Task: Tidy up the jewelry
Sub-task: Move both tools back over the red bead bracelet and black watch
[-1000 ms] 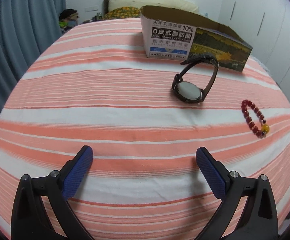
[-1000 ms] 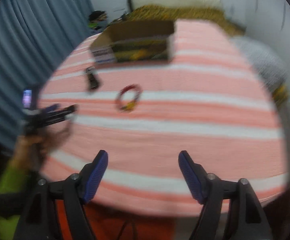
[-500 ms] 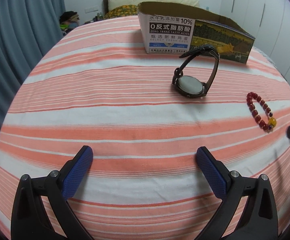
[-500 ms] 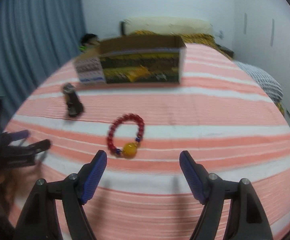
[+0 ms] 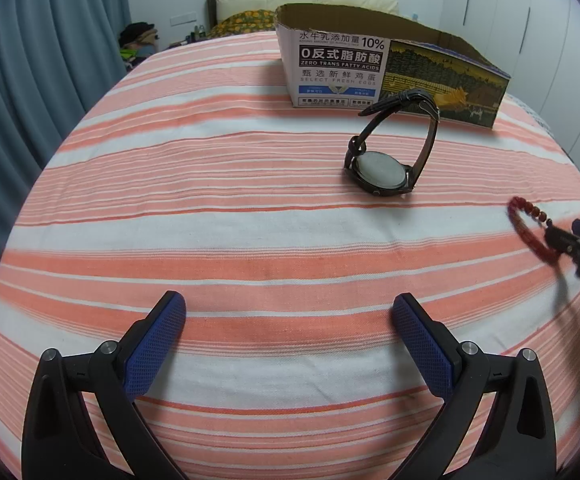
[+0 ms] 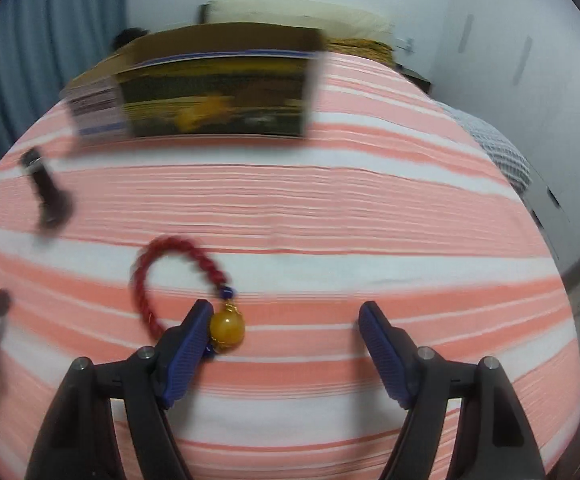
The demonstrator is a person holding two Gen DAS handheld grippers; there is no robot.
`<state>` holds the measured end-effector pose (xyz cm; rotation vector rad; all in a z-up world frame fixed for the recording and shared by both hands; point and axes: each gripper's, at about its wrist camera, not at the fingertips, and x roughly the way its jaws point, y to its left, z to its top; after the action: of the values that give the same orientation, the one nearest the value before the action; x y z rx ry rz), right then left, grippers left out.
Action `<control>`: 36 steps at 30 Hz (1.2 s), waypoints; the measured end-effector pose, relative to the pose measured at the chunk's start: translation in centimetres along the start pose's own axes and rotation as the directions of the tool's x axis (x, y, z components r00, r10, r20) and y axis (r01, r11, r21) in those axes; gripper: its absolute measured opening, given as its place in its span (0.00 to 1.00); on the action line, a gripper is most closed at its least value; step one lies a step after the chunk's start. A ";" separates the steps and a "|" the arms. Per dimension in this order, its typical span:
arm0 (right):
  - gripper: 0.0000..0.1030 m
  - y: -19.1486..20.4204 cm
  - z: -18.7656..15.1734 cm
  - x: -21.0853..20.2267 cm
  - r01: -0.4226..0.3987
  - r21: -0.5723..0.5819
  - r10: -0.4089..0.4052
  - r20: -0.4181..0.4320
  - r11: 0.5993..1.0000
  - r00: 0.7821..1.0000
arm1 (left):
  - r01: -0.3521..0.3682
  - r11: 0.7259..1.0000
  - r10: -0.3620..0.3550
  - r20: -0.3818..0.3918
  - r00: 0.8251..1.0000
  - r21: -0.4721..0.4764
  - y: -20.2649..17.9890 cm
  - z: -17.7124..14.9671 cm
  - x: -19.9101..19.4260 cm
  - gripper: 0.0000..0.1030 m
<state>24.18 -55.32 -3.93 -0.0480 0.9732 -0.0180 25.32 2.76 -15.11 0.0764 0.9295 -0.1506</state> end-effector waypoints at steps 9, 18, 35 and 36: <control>0.74 -1.7 -1.2 -1.5 -0.159 0.025 0.157 0.056 0.987 0.986 | 0.001 1.000 -0.001 0.000 1.000 0.000 0.0 0.0 0.0 1.00; 0.74 0.6 -0.7 0.1 -0.089 -0.048 0.090 0.029 0.995 0.995 | 0.001 1.000 -0.001 0.000 1.000 0.000 0.0 0.0 0.0 1.00; 0.75 0.6 -0.6 0.3 -0.079 -0.051 0.081 0.027 0.996 0.996 | 0.123 0.991 -0.123 -0.014 0.992 0.050 0.0 1.9 0.6 0.99; 0.75 0.6 -0.6 0.3 -0.079 -0.051 0.081 0.027 0.996 0.996 | 0.164 0.985 -0.164 -0.009 0.986 0.052 -0.1 2.3 0.6 0.99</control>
<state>23.85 -54.75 -4.52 -0.0548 0.9459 0.0802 27.47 2.34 -14.18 0.0488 0.9359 -0.3274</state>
